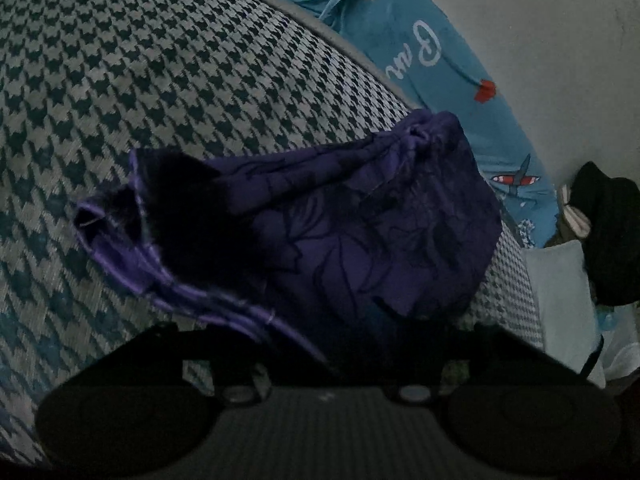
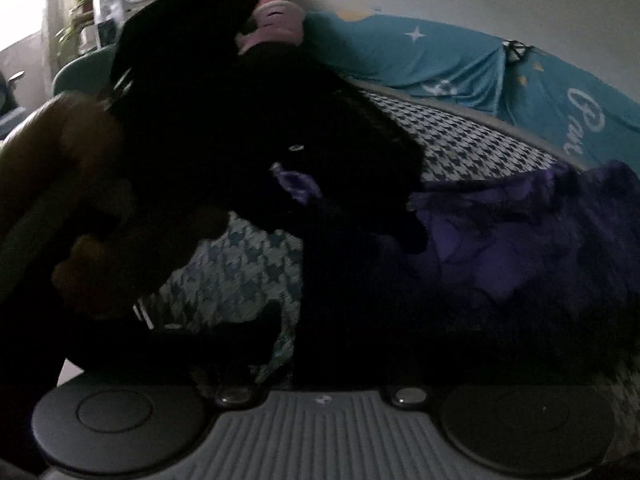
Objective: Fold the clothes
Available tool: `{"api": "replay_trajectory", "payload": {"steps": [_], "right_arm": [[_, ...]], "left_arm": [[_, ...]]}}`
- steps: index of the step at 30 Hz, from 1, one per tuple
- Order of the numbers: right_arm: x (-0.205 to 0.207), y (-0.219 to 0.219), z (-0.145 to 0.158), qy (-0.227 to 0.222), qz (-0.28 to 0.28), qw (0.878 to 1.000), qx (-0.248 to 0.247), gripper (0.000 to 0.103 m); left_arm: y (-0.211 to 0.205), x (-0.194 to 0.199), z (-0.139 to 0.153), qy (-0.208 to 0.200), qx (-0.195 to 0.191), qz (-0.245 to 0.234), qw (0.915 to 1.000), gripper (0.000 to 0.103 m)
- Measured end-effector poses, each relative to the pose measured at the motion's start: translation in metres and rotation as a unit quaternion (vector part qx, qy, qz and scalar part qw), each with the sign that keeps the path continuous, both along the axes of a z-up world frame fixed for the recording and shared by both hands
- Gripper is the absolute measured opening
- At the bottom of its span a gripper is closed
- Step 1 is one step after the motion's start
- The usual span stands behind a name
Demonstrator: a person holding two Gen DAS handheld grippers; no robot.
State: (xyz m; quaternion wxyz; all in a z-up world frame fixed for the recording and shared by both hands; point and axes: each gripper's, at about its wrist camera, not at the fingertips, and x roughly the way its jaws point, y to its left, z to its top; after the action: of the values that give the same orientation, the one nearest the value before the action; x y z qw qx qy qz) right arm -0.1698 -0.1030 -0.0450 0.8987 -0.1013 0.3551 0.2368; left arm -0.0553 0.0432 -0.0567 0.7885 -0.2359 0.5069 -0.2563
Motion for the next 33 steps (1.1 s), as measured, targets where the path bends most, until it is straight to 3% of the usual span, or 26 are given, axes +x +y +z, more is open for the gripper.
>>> {"api": "replay_trajectory", "payload": {"steps": [10,12,14,17,20,23,25,27,30,33], "right_arm": [[0.001,0.012,-0.01,-0.035,0.008,0.999,-0.038,0.051],[0.004,0.013,-0.012,-0.043,-0.001,0.998,-0.051,0.047],[0.007,0.013,-0.012,-0.045,-0.012,0.998,-0.051,0.032],[0.012,0.006,-0.008,-0.037,-0.027,0.998,-0.035,0.018],[0.017,0.0,-0.006,-0.031,-0.03,0.999,-0.026,0.017],[0.017,0.0,-0.005,-0.033,-0.029,0.999,-0.025,0.016],[0.015,0.0,-0.004,-0.033,-0.03,0.999,-0.023,0.016],[0.013,0.001,-0.002,-0.033,-0.033,0.999,-0.017,0.015],[0.014,0.0,0.003,-0.031,-0.04,0.999,-0.002,0.015],[0.017,-0.001,0.008,-0.029,-0.046,0.998,0.015,0.015]], "left_arm": [[0.001,0.001,0.002,0.006,-0.005,-0.002,1.0,0.05],[0.001,0.001,0.002,0.006,-0.005,-0.002,1.0,0.05],[0.0,0.002,0.002,0.006,-0.004,-0.003,1.0,0.05],[-0.001,0.005,0.002,0.005,0.0,-0.005,1.0,0.05],[-0.003,0.011,-0.001,0.01,0.012,-0.004,0.9999,0.055],[-0.003,0.016,-0.004,0.018,-0.002,-0.003,0.9998,0.061],[-0.004,0.018,-0.004,0.013,-0.003,-0.003,0.9999,0.058],[-0.004,0.019,-0.004,0.004,0.002,-0.002,1.0,0.041],[-0.004,0.017,-0.002,-0.009,0.01,0.003,0.9999,0.029],[0.0,0.016,0.002,-0.017,-0.002,0.012,0.9998,0.023]]}}
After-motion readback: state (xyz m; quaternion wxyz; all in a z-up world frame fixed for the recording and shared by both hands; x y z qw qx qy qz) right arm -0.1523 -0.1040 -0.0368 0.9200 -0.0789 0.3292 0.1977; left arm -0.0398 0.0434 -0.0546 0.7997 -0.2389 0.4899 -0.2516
